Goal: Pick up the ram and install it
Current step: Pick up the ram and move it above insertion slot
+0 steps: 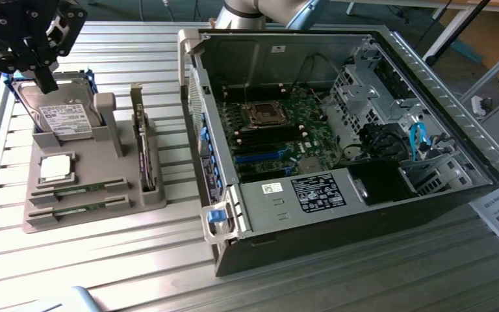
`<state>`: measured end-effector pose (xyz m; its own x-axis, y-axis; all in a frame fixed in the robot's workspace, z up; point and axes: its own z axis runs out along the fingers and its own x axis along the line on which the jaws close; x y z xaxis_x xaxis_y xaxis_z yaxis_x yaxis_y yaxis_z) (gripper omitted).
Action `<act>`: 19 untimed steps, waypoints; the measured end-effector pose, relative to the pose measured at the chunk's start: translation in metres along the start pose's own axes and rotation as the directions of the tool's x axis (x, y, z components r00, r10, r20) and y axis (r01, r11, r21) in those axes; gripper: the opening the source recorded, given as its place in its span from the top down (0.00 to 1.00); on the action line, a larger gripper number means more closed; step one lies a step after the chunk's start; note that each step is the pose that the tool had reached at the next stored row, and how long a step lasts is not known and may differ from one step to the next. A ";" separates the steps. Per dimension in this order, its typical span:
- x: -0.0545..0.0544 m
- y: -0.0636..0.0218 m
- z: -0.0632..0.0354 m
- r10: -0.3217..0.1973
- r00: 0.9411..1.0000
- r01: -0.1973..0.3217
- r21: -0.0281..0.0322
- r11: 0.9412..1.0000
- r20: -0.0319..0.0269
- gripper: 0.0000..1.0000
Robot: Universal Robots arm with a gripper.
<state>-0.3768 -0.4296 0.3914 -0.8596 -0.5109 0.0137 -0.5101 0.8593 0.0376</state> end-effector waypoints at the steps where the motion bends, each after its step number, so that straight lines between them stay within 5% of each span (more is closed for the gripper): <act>1: 0.000 0.0000 0.0000 -0.018 1.000 0.018 0.000 1.000 -0.001 0.90; 10: 0.000 0.0000 0.0000 -0.165 0.986 0.165 0.002 0.986 -0.006 0.90; 19: 0.000 0.0001 0.0000 -0.309 0.951 0.310 0.002 0.951 -0.012 0.90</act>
<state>-0.3768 -0.4295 0.3914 -0.6590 -0.7520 0.0137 -0.7512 0.6590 0.0376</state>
